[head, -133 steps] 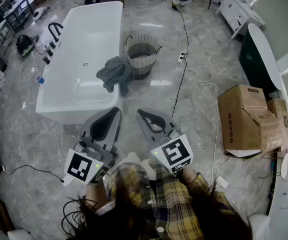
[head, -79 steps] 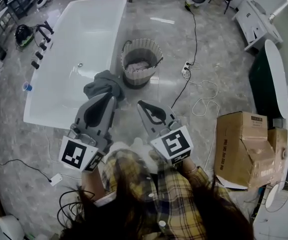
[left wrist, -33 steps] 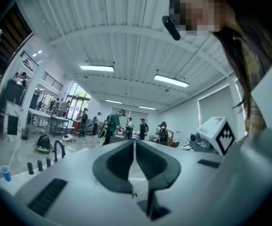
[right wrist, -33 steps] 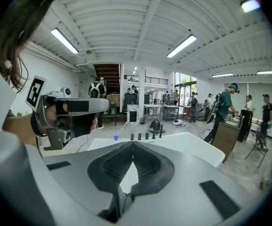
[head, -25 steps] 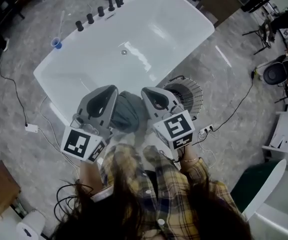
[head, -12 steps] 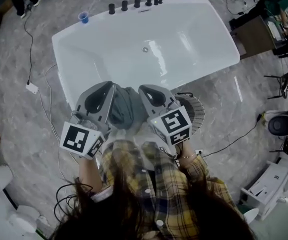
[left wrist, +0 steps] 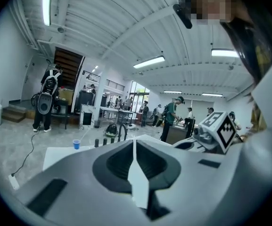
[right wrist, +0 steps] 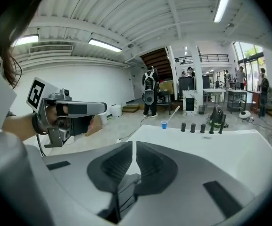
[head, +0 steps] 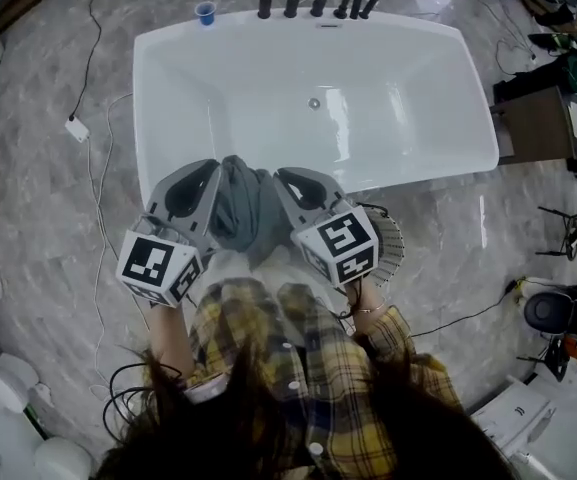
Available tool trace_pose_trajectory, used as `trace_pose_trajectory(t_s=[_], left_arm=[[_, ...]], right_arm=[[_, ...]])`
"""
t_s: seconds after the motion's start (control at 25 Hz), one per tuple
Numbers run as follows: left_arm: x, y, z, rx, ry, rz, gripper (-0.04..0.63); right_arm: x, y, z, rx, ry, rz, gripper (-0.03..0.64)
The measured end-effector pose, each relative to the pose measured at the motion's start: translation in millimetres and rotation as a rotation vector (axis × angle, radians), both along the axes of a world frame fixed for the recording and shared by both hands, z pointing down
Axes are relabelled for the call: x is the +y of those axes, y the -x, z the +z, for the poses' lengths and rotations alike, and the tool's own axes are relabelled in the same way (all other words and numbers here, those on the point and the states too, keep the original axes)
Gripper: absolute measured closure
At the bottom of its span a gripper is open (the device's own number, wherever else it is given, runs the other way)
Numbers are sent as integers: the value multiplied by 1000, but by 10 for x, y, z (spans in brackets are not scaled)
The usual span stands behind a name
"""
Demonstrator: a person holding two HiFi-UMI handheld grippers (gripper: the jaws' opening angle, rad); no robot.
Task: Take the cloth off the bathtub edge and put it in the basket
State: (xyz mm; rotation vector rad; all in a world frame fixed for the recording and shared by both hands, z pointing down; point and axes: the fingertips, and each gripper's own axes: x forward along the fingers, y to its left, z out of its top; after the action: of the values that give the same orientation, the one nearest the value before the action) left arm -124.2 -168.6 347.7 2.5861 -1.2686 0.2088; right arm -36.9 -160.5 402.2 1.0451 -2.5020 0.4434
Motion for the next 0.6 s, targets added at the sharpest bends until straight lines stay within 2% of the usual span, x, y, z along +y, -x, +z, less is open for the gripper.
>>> trace_pose_trajectory(t_s=[0.4, 0.56, 0.6], left_arm=[[-54, 96, 428, -16, 98, -38, 566], [-35, 206, 751, -33, 176, -73, 561], [-23, 226, 846, -40, 201, -76, 539]], right_arm=[[-67, 52, 307, -14, 68, 8, 598], [-64, 86, 525, -12, 110, 18, 598], [-56, 97, 587, -12, 125, 20, 597]])
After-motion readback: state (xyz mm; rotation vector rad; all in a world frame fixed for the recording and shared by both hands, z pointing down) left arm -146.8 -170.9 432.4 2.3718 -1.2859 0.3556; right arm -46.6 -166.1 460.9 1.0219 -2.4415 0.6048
